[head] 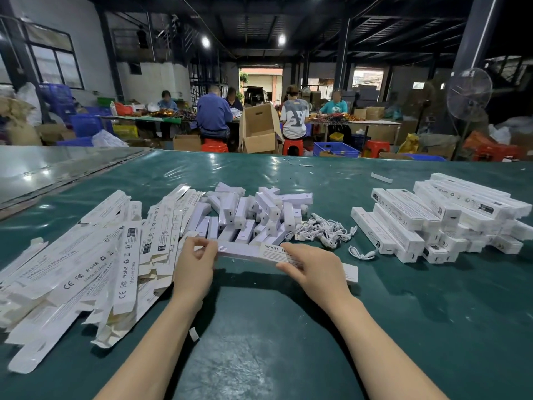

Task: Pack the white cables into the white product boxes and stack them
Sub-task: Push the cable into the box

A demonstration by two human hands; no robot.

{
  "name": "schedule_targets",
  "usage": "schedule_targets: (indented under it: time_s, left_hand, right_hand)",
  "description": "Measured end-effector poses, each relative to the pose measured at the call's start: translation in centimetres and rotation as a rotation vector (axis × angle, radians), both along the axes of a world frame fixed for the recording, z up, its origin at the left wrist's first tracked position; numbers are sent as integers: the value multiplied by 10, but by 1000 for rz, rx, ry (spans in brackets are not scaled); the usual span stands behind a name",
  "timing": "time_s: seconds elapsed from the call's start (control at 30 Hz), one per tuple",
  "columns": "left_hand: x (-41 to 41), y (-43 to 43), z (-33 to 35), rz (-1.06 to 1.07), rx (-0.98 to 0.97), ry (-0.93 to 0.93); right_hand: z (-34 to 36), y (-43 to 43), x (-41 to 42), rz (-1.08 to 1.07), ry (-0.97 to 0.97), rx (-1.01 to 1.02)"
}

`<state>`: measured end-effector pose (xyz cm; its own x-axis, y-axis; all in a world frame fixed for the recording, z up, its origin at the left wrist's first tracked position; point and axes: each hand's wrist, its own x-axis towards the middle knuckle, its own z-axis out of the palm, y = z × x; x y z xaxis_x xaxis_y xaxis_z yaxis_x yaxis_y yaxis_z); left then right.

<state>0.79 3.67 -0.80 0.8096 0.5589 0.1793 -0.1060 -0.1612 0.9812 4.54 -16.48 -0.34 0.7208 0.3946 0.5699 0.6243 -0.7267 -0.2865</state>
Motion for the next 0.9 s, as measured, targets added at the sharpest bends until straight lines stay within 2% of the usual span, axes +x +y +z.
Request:
schedule_targets:
  time_s: [0.13, 0.3, 0.33, 0.4, 0.5, 0.57, 0.63, 0.67, 0.73, 0.77, 0.8, 0.83, 0.9]
  left_hand:
    - [-2, -11, 5, -200, 106, 32]
    - [-12, -32, 11, -418, 164, 69]
    - [-13, -36, 12, -451, 132, 64]
    - [-14, -40, 13, -452, -71, 8]
    - [-14, -43, 15, -334, -348, -111]
    - [-14, -47, 15, -399, -376, -106]
    - [-15, -54, 12, -546, -268, -34]
    - [-17, -58, 11, -611, -201, -1]
    - [-18, -66, 10, -626, 15, 36]
    - [-18, -68, 10, -573, 142, 39]
    - [-16, -66, 9, -491, 239, 34]
    - [-16, -61, 11, -407, 301, 38]
    - [-17, -47, 13, -289, 398, 116]
  right_hand:
    - [0, -4, 0, -32, -77, 31]
    - [1, 10, -8, 103, -76, 32]
    - [1, 13, -9, 119, -88, 31]
    - [2, 17, -12, 110, -100, 53]
    - [5, 18, -12, 66, -112, 185]
    - [12, 21, -12, 21, -57, 355]
    - [25, 29, -13, -24, 63, 687]
    - [32, 33, -12, -27, 173, 908]
    - [45, 38, -10, 121, 477, 1325]
    - [47, 37, -8, 207, 607, 1427]
    - [48, 33, -6, 231, 668, 1428]
    - [46, 25, -5, 177, 658, 1313]
    - [30, -2, 6, -150, 420, 758]
